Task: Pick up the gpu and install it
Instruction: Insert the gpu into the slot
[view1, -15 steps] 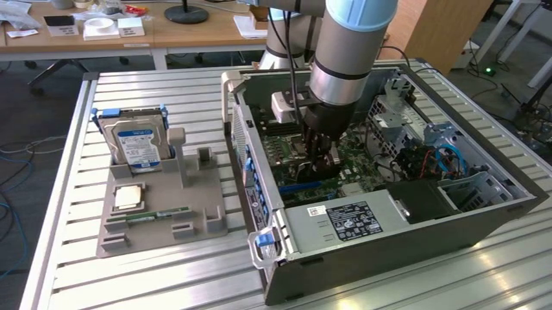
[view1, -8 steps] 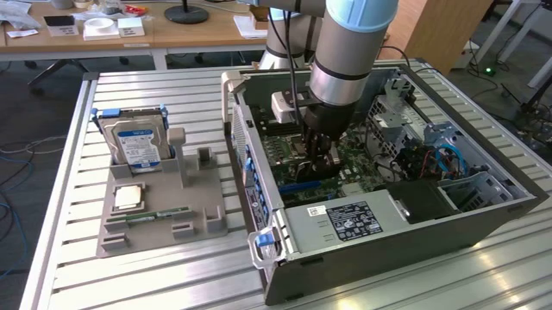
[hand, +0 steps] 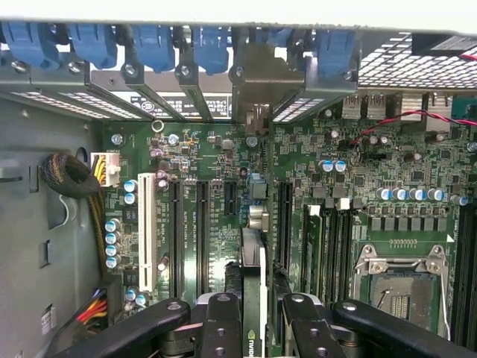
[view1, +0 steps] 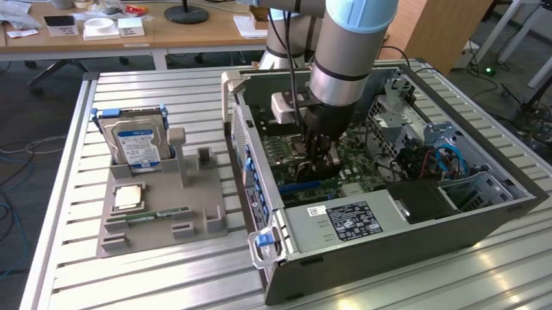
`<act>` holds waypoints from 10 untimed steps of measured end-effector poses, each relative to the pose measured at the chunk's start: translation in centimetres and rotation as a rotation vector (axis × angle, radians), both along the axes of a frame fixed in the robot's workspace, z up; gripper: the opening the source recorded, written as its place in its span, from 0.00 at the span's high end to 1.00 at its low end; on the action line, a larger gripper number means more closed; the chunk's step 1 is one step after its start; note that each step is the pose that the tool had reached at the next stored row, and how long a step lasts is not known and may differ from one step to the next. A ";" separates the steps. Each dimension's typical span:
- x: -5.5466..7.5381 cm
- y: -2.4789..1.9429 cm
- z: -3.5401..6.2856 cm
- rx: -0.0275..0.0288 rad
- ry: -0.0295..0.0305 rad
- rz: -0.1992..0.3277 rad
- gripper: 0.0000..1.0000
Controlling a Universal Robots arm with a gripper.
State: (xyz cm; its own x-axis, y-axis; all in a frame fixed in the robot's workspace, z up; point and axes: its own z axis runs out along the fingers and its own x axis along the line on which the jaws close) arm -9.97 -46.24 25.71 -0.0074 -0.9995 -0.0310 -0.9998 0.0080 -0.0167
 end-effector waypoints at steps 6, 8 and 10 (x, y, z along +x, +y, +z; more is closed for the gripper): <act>0.0 0.00 -0.11 0.0000 -0.0001 0.000 0.74; 0.0 0.00 -0.19 -0.0004 0.0002 0.000 0.74; 0.0 -0.01 -0.23 -0.0007 0.0004 0.000 0.74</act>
